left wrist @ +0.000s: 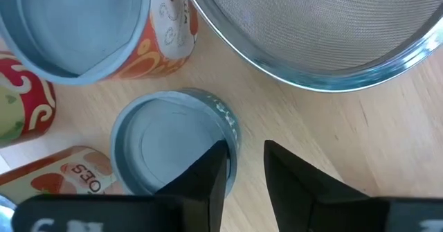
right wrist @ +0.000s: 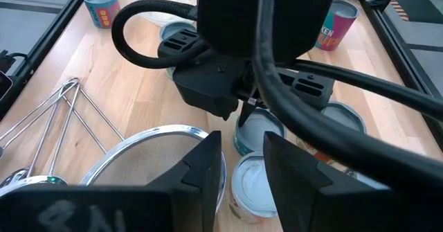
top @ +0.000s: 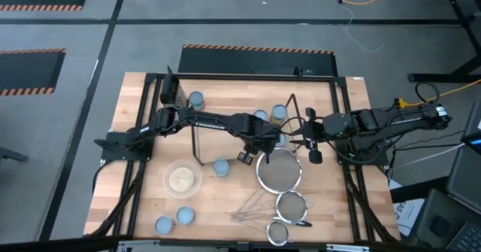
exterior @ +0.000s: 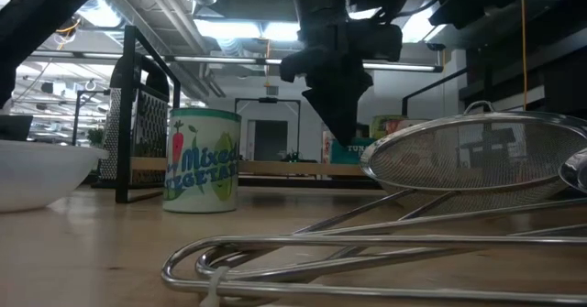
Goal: Pick and place cans onto a shelf
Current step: Put the small green can on the shelf, then put the large pink can on the shelf
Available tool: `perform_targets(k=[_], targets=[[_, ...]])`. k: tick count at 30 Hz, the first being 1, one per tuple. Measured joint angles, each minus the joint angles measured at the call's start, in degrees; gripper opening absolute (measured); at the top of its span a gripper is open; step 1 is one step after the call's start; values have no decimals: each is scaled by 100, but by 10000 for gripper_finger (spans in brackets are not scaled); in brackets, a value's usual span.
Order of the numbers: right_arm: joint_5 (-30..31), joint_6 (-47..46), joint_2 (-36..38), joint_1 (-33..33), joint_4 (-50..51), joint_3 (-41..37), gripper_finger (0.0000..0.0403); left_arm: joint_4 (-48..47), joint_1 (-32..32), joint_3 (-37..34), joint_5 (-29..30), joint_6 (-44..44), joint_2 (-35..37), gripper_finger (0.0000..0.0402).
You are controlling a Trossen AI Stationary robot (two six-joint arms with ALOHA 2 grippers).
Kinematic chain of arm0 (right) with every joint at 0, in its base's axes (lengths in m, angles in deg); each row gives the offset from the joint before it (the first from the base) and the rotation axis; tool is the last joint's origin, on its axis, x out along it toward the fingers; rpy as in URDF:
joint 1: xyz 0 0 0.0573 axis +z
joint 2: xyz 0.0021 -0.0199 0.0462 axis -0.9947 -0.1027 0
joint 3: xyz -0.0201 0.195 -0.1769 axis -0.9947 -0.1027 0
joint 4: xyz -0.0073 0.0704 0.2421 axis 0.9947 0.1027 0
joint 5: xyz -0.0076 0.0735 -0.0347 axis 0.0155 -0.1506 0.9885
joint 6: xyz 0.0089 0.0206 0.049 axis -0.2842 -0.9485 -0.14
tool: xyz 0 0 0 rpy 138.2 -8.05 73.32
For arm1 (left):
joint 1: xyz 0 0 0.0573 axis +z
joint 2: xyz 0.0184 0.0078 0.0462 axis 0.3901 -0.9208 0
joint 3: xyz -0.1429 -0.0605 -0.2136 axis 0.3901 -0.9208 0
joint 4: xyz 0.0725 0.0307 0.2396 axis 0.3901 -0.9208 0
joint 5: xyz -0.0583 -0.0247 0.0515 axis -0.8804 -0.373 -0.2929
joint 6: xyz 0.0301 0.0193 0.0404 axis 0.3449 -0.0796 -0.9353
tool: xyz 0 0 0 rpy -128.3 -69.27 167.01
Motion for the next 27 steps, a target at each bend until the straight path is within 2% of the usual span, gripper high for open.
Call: perform_targets(k=[7, 19, 27], targets=[[24, 0, 3, -2, 0, 0, 113, -102, -28, 367, -67, -2, -11, 89], [22, 0, 3, -2, -1, 0, 113, -1211, 74, 1789, -71, 75, -14, 89], [20, 3, 3, -2, -13, 0, 113, -1917, 498, 1655, -65, 626, 659, 89]])
